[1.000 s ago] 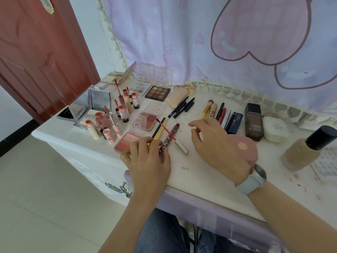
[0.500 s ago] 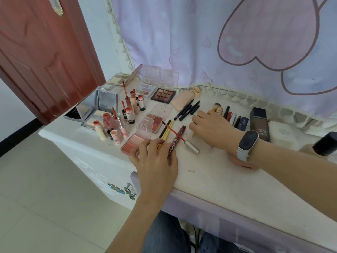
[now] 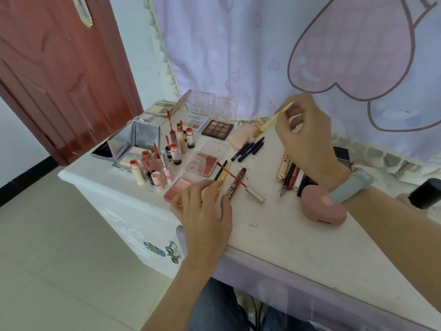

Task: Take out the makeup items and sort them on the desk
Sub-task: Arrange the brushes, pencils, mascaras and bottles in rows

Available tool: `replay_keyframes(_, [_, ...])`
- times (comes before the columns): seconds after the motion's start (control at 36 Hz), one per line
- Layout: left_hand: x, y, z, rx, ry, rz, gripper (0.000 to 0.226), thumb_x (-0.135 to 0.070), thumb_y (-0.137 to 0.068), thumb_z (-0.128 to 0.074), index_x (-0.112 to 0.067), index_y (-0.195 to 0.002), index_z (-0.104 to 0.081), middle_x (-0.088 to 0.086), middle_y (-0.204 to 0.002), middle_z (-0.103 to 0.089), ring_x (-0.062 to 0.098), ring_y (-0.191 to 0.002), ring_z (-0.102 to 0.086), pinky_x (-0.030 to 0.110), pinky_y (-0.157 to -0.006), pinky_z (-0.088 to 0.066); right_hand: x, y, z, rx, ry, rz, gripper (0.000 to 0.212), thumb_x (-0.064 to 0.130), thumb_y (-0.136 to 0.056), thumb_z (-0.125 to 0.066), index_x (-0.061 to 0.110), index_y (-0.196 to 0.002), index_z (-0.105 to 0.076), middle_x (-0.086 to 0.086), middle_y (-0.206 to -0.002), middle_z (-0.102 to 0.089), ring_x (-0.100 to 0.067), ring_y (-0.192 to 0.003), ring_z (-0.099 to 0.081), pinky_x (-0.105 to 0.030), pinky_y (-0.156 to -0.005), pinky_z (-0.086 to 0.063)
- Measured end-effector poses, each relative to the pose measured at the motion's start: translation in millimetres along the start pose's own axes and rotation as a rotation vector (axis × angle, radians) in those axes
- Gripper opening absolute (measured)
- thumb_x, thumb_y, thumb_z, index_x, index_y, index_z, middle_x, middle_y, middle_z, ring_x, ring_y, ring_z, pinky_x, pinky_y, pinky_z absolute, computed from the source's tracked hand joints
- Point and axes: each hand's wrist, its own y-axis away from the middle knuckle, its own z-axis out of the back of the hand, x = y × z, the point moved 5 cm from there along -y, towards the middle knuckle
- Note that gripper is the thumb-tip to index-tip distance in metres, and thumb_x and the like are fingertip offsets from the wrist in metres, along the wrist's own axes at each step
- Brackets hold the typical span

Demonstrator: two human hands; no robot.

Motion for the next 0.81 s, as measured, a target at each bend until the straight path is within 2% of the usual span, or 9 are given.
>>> replay_keyframes(0.08, [-1,-5,11,-0.003,0.144,0.046,0.033,-0.028,-0.089,-0.050,-0.011,-0.114,-0.063,0.002,-0.112,-0.061,0.007,-0.109,-0.044,0.018,-0.102,-0.022,-5,-1,4,-0.106,-0.411,-0.317,0.015,0.000,-0.089,-0.049,0.014,-0.085,-0.051,0.005,-0.071,-0.058,-0.002,-0.058,-0.058,-0.018,-0.060,-0.045])
replay_keyframes(0.17, [-2,-10,24,0.077,0.320,0.125,0.044,-0.036,-0.091,-0.044,-0.013,-0.127,-0.054,-0.002,-0.119,-0.057,0.006,-0.112,-0.049,0.022,-0.095,-0.039,-8,14,-14,-0.012,-0.692,-0.594,0.018,-0.003,-0.090,-0.050,0.012,-0.079,-0.056,-0.001,-0.061,-0.062,-0.012,-0.052,-0.060,-0.022,-0.055,-0.048])
replay_keyframes(0.25, [-2,-12,33,0.179,0.424,0.162,0.045,-0.040,-0.089,-0.047,-0.023,-0.130,-0.050,-0.016,-0.105,-0.058,-0.002,-0.093,-0.055,0.005,-0.073,-0.043,-4,38,-37,0.100,-0.808,-0.743,0.019,-0.003,-0.090,-0.051,0.010,-0.078,-0.056,-0.004,-0.059,-0.063,-0.015,-0.051,-0.061,-0.022,-0.054,-0.050])
replay_keyframes(0.36, [3,0,42,0.230,0.297,0.067,0.030,-0.038,-0.091,-0.048,-0.029,-0.118,-0.058,-0.023,-0.078,-0.056,0.001,-0.068,-0.052,0.007,-0.057,-0.040,2,61,-58,0.163,-0.907,-0.817,0.013,-0.001,-0.091,-0.053,0.006,-0.081,-0.057,-0.006,-0.059,-0.064,-0.016,-0.053,-0.061,-0.023,-0.057,-0.052])
replay_keyframes(0.44, [18,10,48,0.221,0.257,0.138,0.029,-0.032,-0.092,-0.045,-0.031,-0.118,-0.059,-0.021,-0.078,-0.058,-0.004,-0.066,-0.051,0.004,-0.060,-0.037,5,69,-65,0.207,-0.850,-0.776,0.007,0.005,-0.092,-0.054,0.007,-0.090,-0.060,-0.008,-0.067,-0.066,-0.018,-0.058,-0.062,-0.023,-0.059,-0.053])
replay_keyframes(0.53, [32,14,59,0.162,0.162,0.174,0.031,-0.032,-0.096,-0.046,-0.019,-0.118,-0.063,-0.012,-0.086,-0.065,0.001,-0.064,-0.051,0.004,-0.062,-0.039,-4,74,-64,0.210,-0.711,-0.733,0.011,0.009,-0.094,-0.052,0.013,-0.096,-0.061,-0.004,-0.073,-0.067,-0.016,-0.062,-0.060,-0.023,-0.061,-0.051])
replay_keyframes(0.58, [39,16,65,0.135,0.110,0.208,0.033,-0.032,-0.095,-0.046,-0.014,-0.116,-0.064,-0.003,-0.081,-0.066,0.003,-0.055,-0.049,0.007,-0.056,-0.039,-12,78,-59,0.194,-0.596,-0.675,0.016,0.006,-0.095,-0.048,0.016,-0.097,-0.061,-0.002,-0.076,-0.066,-0.011,-0.063,-0.059,-0.020,-0.061,-0.050])
replay_keyframes(0.64, [43,20,68,0.132,0.058,0.214,0.030,-0.029,-0.095,-0.047,-0.012,-0.114,-0.062,-0.004,-0.068,-0.057,0.003,-0.046,-0.044,0.008,-0.052,-0.031,-18,81,-54,0.177,-0.476,-0.590,0.020,0.004,-0.094,-0.045,0.017,-0.099,-0.059,0.001,-0.078,-0.065,-0.006,-0.064,-0.059,-0.016,-0.061,-0.048])
replay_keyframes(0.81, [51,33,66,0.123,0.013,0.168,0.017,-0.020,-0.085,-0.055,-0.020,-0.101,-0.048,-0.006,-0.071,-0.065,0.003,-0.046,-0.044,0.006,-0.048,-0.031,-30,91,-43,0.189,-0.068,-0.360,0.019,0.011,-0.095,-0.047,0.017,-0.110,-0.057,0.009,-0.092,-0.062,-0.002,-0.079,-0.054,-0.015,-0.073,-0.043])
